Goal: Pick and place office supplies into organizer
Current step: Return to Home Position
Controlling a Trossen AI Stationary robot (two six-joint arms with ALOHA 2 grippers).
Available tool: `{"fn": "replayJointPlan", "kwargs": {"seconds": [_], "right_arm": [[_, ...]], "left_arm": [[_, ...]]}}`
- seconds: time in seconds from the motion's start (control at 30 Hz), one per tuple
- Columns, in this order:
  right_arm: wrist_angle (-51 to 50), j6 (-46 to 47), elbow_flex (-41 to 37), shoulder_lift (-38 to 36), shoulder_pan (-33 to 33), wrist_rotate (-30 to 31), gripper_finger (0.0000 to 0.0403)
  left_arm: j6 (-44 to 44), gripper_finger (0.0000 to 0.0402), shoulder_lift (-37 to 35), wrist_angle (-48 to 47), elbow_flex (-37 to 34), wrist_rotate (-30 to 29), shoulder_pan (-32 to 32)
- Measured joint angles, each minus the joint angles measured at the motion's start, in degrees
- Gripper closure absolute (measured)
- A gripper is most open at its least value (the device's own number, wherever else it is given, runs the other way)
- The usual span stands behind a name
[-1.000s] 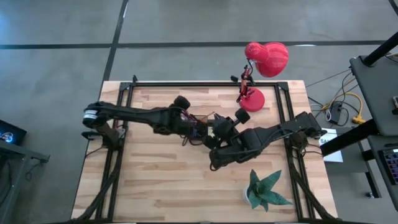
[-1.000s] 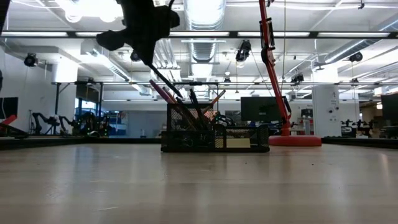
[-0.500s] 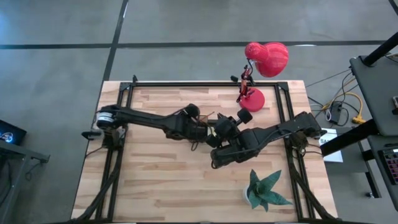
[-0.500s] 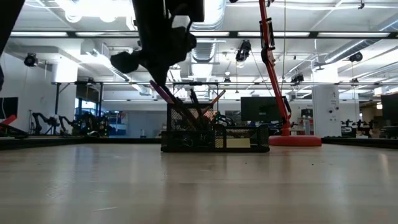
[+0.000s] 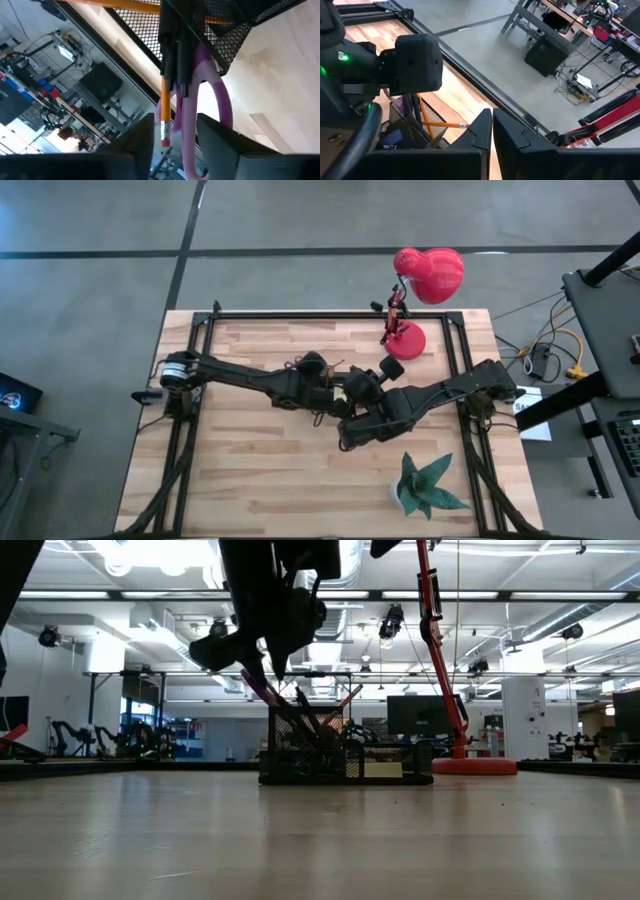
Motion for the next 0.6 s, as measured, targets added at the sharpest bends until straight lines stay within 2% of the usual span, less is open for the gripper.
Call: {"fn": "replayJointPlan", "kwargs": {"seconds": [0.2, 0.33, 0.4, 0.5, 0.6], "right_arm": [[1.07, 2.04, 0.0, -0.65, 0.6, 0.41, 0.0394], [2.93, 0.5, 0.0, -2.77, 1.62, 1.07, 0.0394], [3.46, -1.65, 0.02, -4.37, 1.84, -0.29, 0.0394], [4.57, -5.83, 0.02, -7.5, 1.75, -9.33, 0.0394], [14.13, -15.93, -0.21, -10.95, 0.45, -28.22, 0.0394]], "left_arm": [[-1.84, 0.0219, -3.6, -1.28, 0.0, 1.07, -0.35], [-4.33, 0.0207, -8.7, -1.3, 0.28, 6.26, -0.74], [-7.45, 0.0206, -12.48, -1.12, 0.31, 11.11, -1.23], [-16.31, 0.0205, -19.91, 0.12, 0.0, 26.08, -2.15], [-27.47, 0.0205, -28.12, 8.05, -2.91, 42.61, -2.23]]}}
